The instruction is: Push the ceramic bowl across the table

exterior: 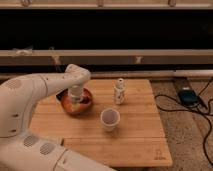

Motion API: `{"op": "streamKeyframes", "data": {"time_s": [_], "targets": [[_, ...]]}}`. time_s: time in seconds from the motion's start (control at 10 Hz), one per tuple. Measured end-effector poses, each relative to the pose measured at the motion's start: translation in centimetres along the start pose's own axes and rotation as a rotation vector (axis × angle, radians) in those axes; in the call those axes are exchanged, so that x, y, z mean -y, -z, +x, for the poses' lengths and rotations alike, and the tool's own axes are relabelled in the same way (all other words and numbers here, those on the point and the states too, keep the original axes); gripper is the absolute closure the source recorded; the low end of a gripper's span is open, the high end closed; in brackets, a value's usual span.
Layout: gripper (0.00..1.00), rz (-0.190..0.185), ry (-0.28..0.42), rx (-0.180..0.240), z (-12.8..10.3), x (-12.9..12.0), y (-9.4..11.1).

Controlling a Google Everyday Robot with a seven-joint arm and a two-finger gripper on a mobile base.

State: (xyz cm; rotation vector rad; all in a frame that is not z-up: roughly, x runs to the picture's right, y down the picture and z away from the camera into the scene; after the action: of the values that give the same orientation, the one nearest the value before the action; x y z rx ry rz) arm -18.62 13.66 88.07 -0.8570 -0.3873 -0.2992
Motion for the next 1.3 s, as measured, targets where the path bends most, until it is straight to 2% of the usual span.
{"op": "streamKeyframes", "data": {"time_s": [0.4, 0.7, 1.3], "targets": [[1.0, -0.045, 0.005, 0.011, 0.5, -4.5, -0.7], [1.0, -0.094, 0.015, 0.036, -0.2, -7.5, -1.5], [1.0, -0.19, 0.013, 0.074, 0.0, -16.0, -2.4]]}}
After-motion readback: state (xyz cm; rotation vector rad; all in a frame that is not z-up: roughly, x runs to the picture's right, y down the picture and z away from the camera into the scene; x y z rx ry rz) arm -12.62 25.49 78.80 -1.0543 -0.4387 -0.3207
